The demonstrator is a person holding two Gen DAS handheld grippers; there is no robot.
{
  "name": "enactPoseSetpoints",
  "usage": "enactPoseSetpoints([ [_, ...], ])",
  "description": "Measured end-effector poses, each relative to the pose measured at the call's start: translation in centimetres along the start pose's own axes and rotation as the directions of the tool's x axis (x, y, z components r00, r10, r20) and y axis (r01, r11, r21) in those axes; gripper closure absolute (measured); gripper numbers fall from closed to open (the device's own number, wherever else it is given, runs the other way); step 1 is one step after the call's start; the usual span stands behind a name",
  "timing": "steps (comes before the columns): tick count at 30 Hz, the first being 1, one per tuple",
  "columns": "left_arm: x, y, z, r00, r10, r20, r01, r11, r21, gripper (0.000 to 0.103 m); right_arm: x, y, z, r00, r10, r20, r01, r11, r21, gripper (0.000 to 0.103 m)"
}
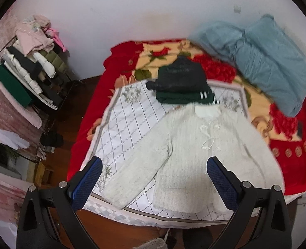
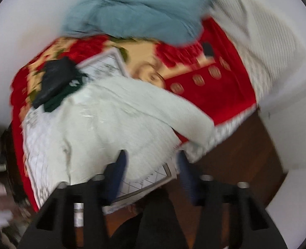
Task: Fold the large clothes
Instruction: 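Grasp the cardigan sleeve cuff with the right tool and lift it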
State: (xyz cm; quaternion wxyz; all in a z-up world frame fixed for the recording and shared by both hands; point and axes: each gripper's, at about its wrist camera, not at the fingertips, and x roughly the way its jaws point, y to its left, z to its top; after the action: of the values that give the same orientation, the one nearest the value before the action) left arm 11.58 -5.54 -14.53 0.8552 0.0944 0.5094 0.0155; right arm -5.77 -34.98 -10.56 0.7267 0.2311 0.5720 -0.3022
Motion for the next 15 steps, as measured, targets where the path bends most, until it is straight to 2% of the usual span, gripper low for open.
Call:
enactPoseSetpoints([
  [4,5.2,-4.3,-0.4,0.998,0.037,-0.051,-0.036,0.999,0.034,0.000,9.8,-7.1,1.9,0.997,0.046,-0.065,-0.033,0.981,0.193,0.057],
  [7,9.3,-7.6,-0.7,0.993,0.064,-0.100,-0.059,0.997,0.057,0.000,17.4,-12.0,2.4,0.986,0.112,-0.122,-0.066,0.942,0.330,0.056],
  [10,13.7,-11.4,-1.2,0.986,0.070,-0.152,-0.056,0.994,0.093,0.000,25.3,-16.3,1.7,0.960,0.224,-0.168,-0.117,0.866,0.486,0.053],
  [15,20.1,-16.0,-2.9,0.973,0.097,-0.207,-0.068,0.987,0.144,0.000,37.6,-21.4,-1.9,0.902,0.395,-0.177,-0.164,0.690,0.705,0.047],
])
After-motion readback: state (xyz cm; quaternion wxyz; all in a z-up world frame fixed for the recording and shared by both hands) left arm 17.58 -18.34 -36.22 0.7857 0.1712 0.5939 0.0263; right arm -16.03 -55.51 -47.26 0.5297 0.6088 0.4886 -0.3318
